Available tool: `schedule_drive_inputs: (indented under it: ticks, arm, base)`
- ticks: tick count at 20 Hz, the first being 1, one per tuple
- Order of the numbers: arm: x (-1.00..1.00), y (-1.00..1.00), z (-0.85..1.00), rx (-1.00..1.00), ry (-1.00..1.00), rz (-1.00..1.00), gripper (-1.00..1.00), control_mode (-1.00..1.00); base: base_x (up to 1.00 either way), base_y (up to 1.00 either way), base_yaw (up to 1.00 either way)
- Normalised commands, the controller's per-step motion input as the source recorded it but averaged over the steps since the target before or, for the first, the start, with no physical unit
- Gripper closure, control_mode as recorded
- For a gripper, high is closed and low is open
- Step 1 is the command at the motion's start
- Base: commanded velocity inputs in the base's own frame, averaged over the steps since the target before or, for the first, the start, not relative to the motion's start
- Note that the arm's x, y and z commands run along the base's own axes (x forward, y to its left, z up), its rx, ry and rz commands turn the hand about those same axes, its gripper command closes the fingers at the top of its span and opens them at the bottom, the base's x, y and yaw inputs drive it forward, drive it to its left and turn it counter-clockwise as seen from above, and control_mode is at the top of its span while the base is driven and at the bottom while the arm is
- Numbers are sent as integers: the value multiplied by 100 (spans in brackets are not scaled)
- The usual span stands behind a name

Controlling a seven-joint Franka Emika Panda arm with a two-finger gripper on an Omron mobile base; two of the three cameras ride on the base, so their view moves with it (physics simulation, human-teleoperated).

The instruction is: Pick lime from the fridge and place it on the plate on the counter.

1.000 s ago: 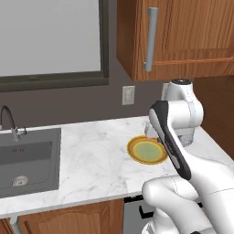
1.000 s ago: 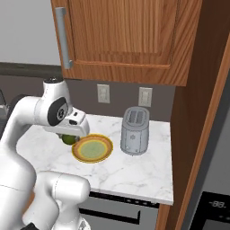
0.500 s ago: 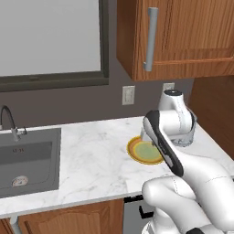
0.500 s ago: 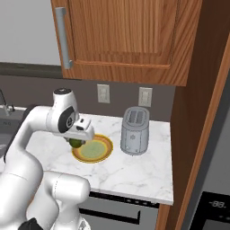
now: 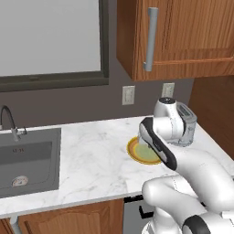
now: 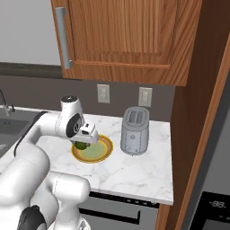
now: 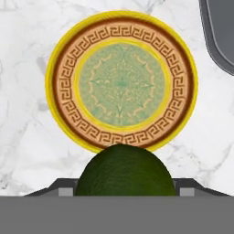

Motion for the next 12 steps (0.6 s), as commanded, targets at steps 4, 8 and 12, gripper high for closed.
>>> schedule_drive_inputs:
  ticks: [4,8,12]
  arm:
    - [41,-3,-32,0,0,0,100,-100]
    - [35,-2,-32,0,0,0,100,-100]
    - [28,0,-28,0,0,0,100,-100]
  base:
    - [0,0,0]
    - [0,0,0]
    - [0,0,0]
